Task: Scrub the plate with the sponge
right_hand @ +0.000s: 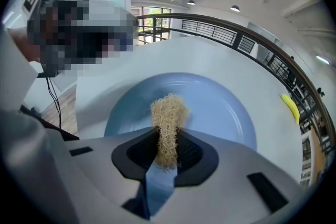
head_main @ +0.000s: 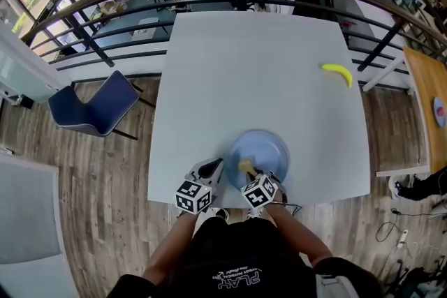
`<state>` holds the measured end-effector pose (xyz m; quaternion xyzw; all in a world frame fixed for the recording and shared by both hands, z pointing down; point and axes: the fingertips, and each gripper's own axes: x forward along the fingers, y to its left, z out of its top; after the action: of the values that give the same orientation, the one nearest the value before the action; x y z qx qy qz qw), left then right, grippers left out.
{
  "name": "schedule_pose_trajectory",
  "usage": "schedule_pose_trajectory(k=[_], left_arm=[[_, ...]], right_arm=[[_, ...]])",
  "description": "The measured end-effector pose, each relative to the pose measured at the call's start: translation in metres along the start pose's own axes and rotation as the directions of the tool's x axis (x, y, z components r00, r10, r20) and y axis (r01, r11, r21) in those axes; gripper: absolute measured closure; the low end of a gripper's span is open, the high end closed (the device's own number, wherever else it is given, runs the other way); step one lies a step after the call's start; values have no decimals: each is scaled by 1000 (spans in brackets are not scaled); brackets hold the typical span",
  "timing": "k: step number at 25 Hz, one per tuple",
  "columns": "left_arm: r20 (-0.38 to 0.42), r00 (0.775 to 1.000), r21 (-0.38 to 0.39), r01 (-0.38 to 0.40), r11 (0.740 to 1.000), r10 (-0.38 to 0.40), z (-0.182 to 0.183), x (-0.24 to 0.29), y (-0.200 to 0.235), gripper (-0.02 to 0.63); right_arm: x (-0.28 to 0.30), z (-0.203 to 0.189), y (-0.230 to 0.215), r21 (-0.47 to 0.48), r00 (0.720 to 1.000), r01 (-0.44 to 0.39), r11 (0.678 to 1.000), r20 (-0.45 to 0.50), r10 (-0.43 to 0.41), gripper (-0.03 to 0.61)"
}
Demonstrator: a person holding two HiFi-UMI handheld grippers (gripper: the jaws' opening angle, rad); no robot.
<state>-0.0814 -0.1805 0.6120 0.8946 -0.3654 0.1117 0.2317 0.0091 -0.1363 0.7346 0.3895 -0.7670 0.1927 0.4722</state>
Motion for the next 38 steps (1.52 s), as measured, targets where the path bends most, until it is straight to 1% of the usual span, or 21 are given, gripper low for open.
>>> schedule_pose_trajectory(k=[7,13,19,22,25,31,35,38], left_arm=[[-32,998,14,56,998,-55,-4,17,-14,601],[-37,995,30,89,996,-88,-3,25,-28,601],[-40,995,41,91,995,-89,-1,27,-33,601],[-39,996,44,88,995,-86,2,24,-32,601],[-31,996,45,84,995,-82,5,22,-31,601],[-1,998,58,63,996,-63,16,21,-31,601],[48,999,56,2,998,-4,32,6,-9,601],[85,996,48,-38,998,34,47,-3,6,601]], right_arm=[[-6,-19,-42,98,997,77,992,-18,-75,505],[-12,-33,-71,137,990,141,981,-38,-137,505],[-13,-41,-87,173,987,161,972,-40,-156,505],[-14,-39,-91,213,988,153,965,-37,-149,505],[-18,-37,-93,226,988,153,962,-30,-150,505],[-39,-6,-99,227,985,139,964,70,-159,505],[-59,26,-97,220,974,131,967,156,-167,505],[-76,50,-96,205,956,119,972,242,-168,505]])
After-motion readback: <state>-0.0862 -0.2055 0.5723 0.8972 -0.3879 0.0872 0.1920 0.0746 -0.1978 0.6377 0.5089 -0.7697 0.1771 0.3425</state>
